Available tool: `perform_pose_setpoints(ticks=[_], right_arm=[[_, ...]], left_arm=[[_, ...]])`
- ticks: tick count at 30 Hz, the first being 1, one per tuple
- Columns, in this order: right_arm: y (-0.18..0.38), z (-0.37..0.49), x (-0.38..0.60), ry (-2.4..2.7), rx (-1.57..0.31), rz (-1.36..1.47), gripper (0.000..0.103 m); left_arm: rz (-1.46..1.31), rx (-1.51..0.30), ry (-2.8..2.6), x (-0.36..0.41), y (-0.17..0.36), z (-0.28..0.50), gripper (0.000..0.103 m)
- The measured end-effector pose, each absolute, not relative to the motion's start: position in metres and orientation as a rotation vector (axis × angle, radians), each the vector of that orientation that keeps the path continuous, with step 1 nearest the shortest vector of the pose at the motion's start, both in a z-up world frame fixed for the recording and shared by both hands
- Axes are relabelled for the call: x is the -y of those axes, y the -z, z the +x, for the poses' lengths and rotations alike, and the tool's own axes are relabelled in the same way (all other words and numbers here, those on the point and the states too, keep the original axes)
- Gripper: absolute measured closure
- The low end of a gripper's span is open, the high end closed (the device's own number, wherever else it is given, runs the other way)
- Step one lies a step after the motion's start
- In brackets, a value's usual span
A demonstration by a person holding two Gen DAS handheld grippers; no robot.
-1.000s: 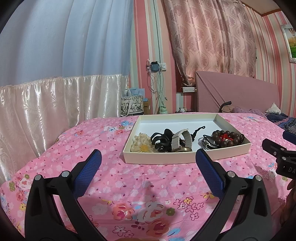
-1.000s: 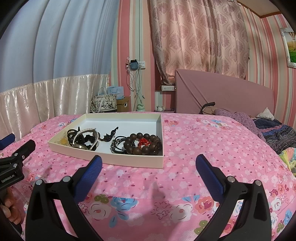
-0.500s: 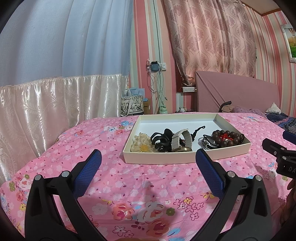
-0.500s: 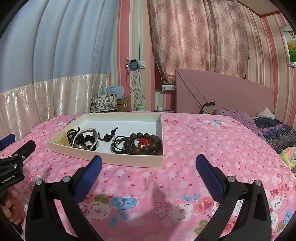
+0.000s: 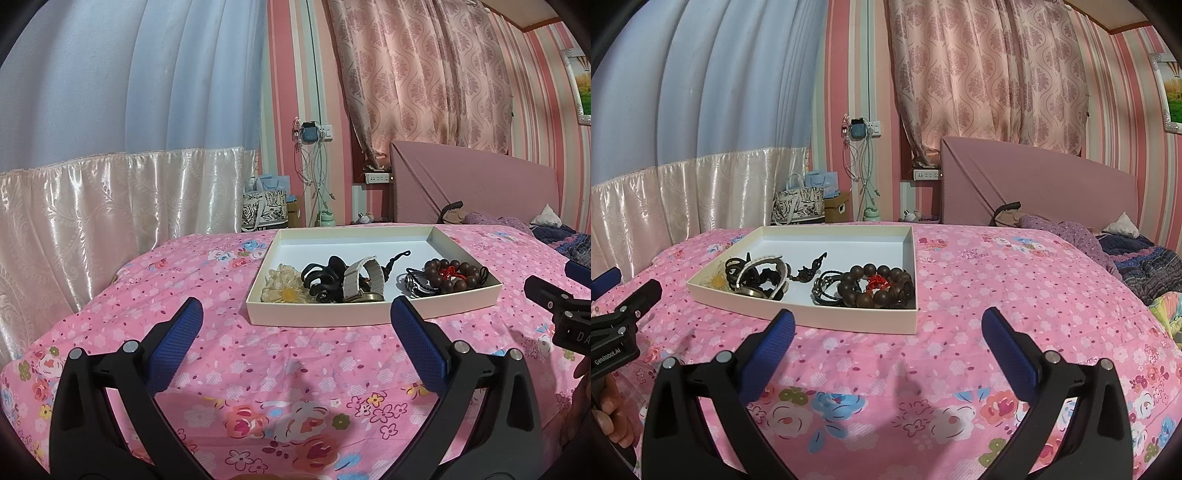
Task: Organize jewelry
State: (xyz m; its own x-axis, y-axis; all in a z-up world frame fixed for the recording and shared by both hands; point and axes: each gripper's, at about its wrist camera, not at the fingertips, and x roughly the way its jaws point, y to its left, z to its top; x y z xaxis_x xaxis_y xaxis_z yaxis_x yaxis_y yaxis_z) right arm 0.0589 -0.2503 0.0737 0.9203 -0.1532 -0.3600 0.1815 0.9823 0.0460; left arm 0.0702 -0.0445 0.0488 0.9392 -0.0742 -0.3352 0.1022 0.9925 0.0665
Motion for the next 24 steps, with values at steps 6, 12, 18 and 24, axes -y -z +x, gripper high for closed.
perform_pose_setpoints(ticks=[6, 12, 18, 24], right_arm=[[-0.0727, 0.0594, 0.2499, 0.173, -0.364, 0.078, 0.002], [-0.0726, 0.0597, 0.2498, 0.173, -0.364, 0.080, 0.002], [-0.0730, 0.0589, 0.2504, 0.173, -0.364, 0.079, 0.002], [-0.0728, 0.0591, 0.2503, 0.173, -0.364, 0.079, 0.002]], left_arm=[[0.084, -0.339, 0.090, 0.0437, -0.0486, 0.0710, 0.003], [0.084, -0.338, 0.090, 0.0437, -0.0486, 0.0713, 0.003], [0.083, -0.339, 0.090, 0.0444, -0.0488, 0.0707, 0.003], [0.083, -0.339, 0.090, 0.0444, -0.0488, 0.0707, 0.003]])
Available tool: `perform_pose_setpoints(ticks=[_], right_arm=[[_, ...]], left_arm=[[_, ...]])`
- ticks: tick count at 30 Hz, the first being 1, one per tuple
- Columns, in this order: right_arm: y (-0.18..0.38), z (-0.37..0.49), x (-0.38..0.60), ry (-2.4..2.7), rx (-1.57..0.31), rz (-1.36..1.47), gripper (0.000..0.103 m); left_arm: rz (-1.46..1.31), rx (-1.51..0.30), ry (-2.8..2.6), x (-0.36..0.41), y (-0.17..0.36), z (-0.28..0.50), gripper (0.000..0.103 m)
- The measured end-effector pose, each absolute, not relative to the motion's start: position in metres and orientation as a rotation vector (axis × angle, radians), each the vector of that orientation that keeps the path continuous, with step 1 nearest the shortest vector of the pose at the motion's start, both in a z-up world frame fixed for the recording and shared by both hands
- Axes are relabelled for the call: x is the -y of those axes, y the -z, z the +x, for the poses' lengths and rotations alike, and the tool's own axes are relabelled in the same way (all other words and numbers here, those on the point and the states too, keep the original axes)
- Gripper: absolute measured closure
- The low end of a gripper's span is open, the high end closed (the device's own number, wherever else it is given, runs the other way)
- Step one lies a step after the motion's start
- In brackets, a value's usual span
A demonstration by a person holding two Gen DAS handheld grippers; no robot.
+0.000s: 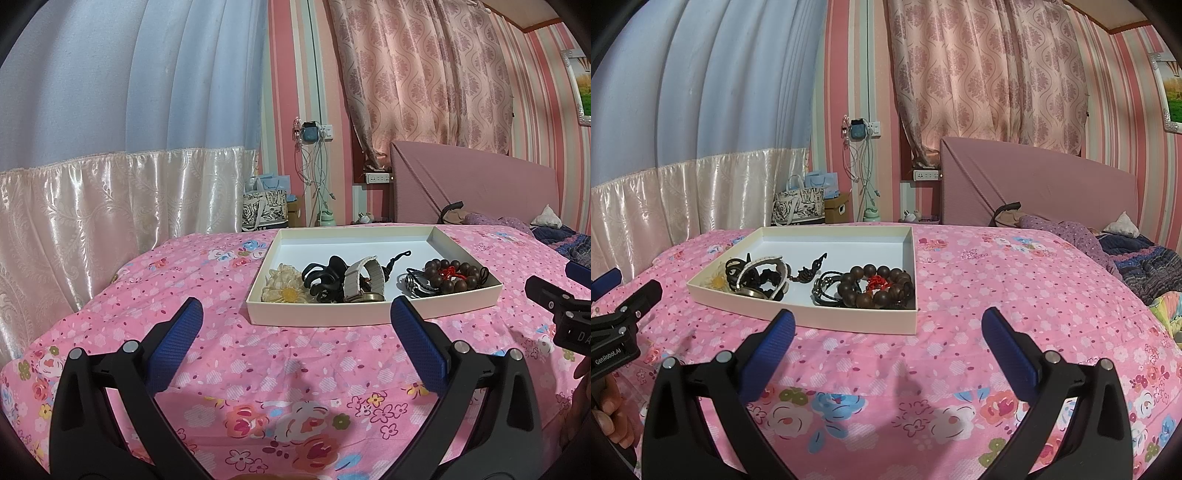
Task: Organize jewelry
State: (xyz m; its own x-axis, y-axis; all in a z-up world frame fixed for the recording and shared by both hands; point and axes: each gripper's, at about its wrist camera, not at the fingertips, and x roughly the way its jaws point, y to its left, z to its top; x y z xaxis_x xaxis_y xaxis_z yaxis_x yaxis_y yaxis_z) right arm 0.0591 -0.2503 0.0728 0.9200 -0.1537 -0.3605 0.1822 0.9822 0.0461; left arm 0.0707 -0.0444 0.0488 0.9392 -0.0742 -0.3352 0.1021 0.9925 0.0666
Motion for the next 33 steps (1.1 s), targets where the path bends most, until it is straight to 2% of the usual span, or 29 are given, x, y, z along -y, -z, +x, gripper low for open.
perform_pose_setpoints(ticks=[33], right_arm=[[-0.0734, 0.0585, 0.2509, 0.173, -0.365, 0.080, 0.002]], left_arm=[[0.077, -0.358, 0.073, 0.0428, -0.0468, 0.0722, 0.003]])
